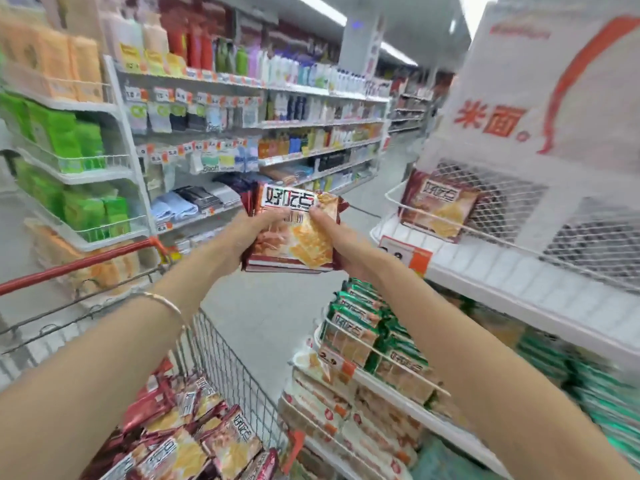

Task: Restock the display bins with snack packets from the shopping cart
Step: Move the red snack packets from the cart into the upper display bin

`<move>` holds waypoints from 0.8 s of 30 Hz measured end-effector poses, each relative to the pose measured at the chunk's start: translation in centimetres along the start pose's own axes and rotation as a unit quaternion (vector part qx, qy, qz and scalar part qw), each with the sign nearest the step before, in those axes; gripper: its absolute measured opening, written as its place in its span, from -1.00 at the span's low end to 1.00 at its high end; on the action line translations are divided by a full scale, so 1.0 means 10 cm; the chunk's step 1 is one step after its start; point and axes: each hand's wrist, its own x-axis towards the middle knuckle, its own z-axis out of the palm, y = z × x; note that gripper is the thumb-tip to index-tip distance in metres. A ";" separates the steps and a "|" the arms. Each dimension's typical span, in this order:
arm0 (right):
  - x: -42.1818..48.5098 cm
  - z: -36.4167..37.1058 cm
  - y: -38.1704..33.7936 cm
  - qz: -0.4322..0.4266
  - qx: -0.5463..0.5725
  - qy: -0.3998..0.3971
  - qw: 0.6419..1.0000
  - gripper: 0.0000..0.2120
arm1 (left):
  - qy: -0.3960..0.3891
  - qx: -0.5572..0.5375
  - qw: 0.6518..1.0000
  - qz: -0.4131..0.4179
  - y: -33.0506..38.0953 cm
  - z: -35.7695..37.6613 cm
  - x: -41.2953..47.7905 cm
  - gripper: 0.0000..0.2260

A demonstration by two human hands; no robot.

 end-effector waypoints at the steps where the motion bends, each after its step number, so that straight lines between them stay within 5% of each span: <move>1: -0.05 -0.23 -0.13 -0.014 -0.001 0.028 1.000 -0.26 | -0.021 0.001 1.000 0.016 0.16 0.22 0.08 -0.76; 5: -0.35 -1.18 -0.57 -0.069 -0.026 0.110 0.991 0.00 | -0.085 0.001 0.994 0.064 0.74 1.17 0.39 -0.77; 10: -0.49 -2.30 -0.79 -0.101 -0.025 0.194 0.975 -0.16 | -0.180 0.044 0.977 0.103 1.13 2.18 0.81 -0.82; 14: -0.45 -3.02 -0.59 -0.089 -0.031 0.189 0.977 -0.55 | -0.215 0.133 0.957 0.140 1.04 2.71 1.19 -0.88; 19: -0.15 -3.40 -0.04 0.024 -0.121 0.063 0.990 -0.67 | -0.269 0.369 0.887 0.072 0.67 2.85 1.62 -0.41; 22: 0.09 -3.41 0.23 0.058 -0.103 0.060 0.991 -0.43 | -0.202 0.513 0.812 0.191 0.55 2.89 1.84 0.18; 24: 0.17 -3.50 0.26 0.060 -0.087 0.048 0.993 -0.24 | -0.187 0.572 0.750 0.275 0.56 2.90 1.88 0.25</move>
